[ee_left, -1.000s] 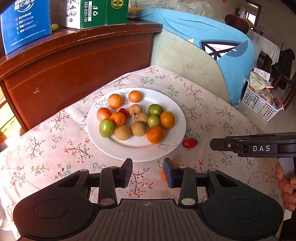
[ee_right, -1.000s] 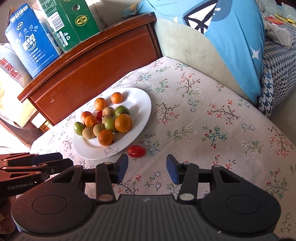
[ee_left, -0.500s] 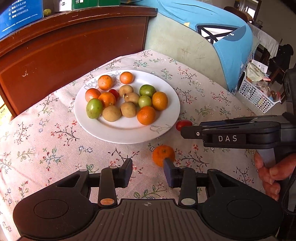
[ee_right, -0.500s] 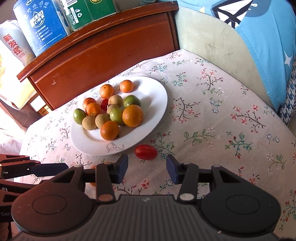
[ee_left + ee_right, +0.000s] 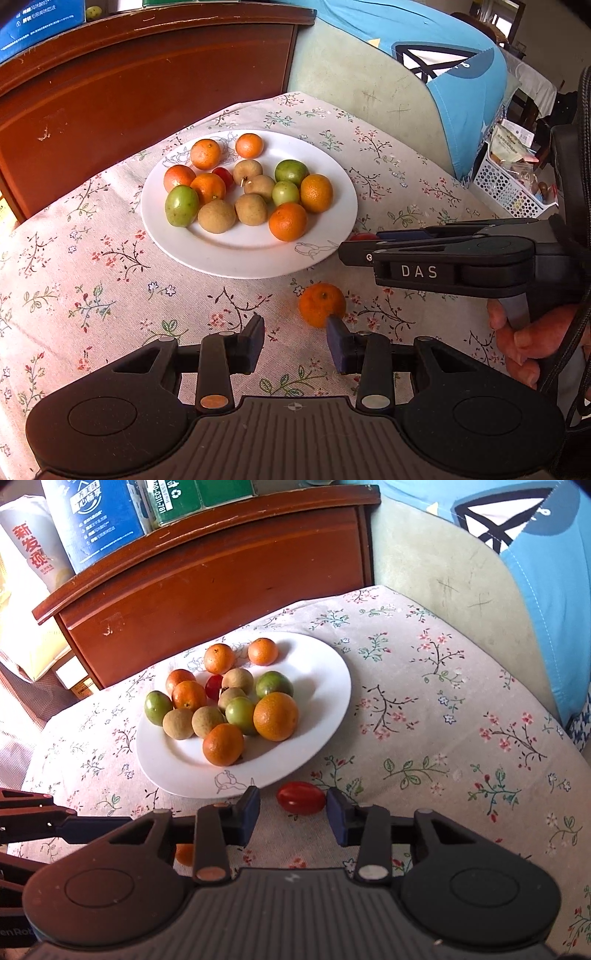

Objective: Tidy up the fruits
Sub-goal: 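Grasp the tangerine with the left tool while the right grasps the cherry tomato, then lower the tangerine and tomato onto the plate and open both tools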

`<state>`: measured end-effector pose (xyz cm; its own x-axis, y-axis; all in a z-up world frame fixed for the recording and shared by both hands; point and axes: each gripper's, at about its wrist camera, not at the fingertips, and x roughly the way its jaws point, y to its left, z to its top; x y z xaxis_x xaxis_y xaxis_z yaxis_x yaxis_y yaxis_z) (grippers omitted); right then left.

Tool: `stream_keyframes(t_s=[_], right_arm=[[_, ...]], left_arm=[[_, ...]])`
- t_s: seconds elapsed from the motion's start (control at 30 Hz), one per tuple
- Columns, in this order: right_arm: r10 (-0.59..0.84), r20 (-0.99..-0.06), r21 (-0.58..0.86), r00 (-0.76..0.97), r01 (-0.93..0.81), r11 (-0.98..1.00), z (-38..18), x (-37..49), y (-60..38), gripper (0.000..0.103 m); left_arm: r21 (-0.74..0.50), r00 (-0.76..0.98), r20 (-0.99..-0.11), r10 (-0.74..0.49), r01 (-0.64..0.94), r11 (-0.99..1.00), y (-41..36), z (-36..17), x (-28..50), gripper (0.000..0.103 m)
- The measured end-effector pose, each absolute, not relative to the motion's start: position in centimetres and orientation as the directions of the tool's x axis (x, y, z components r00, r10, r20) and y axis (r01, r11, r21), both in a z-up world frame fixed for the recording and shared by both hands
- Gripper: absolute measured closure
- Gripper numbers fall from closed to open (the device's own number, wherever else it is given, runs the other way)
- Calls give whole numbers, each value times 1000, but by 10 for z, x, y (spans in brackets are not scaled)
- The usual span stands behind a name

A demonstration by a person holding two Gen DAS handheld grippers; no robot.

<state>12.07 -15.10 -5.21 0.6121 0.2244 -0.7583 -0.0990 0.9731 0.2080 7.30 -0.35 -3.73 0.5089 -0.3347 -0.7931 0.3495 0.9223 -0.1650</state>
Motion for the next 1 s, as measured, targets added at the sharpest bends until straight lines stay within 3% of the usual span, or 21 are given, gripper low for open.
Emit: stream_keyframes(t_s=[0.1,0.47,1.0], right_arm=[[212,-759,189,616,-102,977,-53,121,-150,73],[225,-743,226,631,-80,971,-42,114,-163,73],[234,-723,269,650,-47,962,-31,107,-176,73]], left_arm=[[-168,505,-794,-340,355,920,-6,-39,73,67],[-194,498,-786,-366,364,911,-18,-44,75,67],[-122,539,-781,-315,362,924,-35,-54,81,67]])
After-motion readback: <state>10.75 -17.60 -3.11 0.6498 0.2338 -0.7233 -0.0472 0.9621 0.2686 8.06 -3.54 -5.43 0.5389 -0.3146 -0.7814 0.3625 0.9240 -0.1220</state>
